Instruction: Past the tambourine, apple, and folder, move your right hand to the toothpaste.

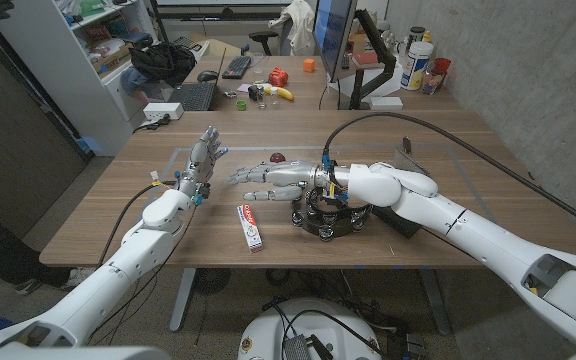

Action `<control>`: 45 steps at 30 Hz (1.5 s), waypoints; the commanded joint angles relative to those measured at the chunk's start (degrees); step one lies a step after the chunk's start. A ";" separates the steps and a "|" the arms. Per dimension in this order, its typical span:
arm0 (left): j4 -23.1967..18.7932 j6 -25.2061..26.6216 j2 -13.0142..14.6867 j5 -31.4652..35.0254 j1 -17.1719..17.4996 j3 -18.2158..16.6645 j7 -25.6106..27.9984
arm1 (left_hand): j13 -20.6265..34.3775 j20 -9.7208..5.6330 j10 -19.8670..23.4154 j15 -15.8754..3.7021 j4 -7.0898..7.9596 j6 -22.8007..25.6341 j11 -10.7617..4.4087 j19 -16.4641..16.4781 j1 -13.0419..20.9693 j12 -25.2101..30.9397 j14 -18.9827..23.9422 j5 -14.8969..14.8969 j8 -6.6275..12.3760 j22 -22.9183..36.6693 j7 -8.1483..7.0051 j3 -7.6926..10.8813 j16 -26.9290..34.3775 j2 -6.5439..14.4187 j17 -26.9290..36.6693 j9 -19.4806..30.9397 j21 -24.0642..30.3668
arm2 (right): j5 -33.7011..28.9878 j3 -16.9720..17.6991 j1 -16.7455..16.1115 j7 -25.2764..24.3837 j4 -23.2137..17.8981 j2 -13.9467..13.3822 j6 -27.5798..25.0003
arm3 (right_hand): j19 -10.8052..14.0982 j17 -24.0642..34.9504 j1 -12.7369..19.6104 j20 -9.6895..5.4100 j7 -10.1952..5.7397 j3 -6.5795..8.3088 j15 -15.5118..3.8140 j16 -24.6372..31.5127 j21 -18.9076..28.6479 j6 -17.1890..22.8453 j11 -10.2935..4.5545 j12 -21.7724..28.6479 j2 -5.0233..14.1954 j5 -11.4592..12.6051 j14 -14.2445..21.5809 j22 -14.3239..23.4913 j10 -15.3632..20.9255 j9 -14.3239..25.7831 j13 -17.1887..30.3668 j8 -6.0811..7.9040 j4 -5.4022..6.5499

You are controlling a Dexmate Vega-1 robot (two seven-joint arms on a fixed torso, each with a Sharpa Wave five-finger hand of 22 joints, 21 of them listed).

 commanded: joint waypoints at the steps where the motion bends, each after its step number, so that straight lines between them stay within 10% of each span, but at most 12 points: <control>1: 0.96 -0.21 -0.36 -0.03 -0.53 0.19 -0.50 | 0.19 -1.15 -6.31 -1.66 -0.06 -6.95 0.23 -10.57 -0.35 0.16 -8.61 0.29 0.28 0.14 0.06 -0.29 0.02 5.91 0.20 0.21 -0.09 | -1.26 -0.78 0.67 0.15 0.28 0.37 -0.74 | -0.39 0.16 0.82 -7.02 0.15 0.49 -2.62 -0.01 -0.21 -0.35 -0.11 -0.24 2.56 -0.10 -0.61 0.28 -0.65 0.17 0.19 -0.04 0.18; 45: 0.54 -0.71 0.16 -0.42 0.67 -0.37 -0.57 | 0.19 -1.11 -6.14 -1.53 -0.06 -6.80 0.39 -10.35 -0.31 0.21 -8.49 0.40 0.27 0.15 -0.01 -0.66 -0.08 5.99 0.18 0.20 -0.44 | -5.09 -3.40 1.69 0.41 0.49 1.35 -1.28 | -0.57 0.01 2.66 -6.60 0.39 1.42 -2.19 -0.13 -1.27 -1.11 0.37 -0.18 2.37 -0.15 -1.39 0.23 -1.84 0.16 0.17 0.12 -1.29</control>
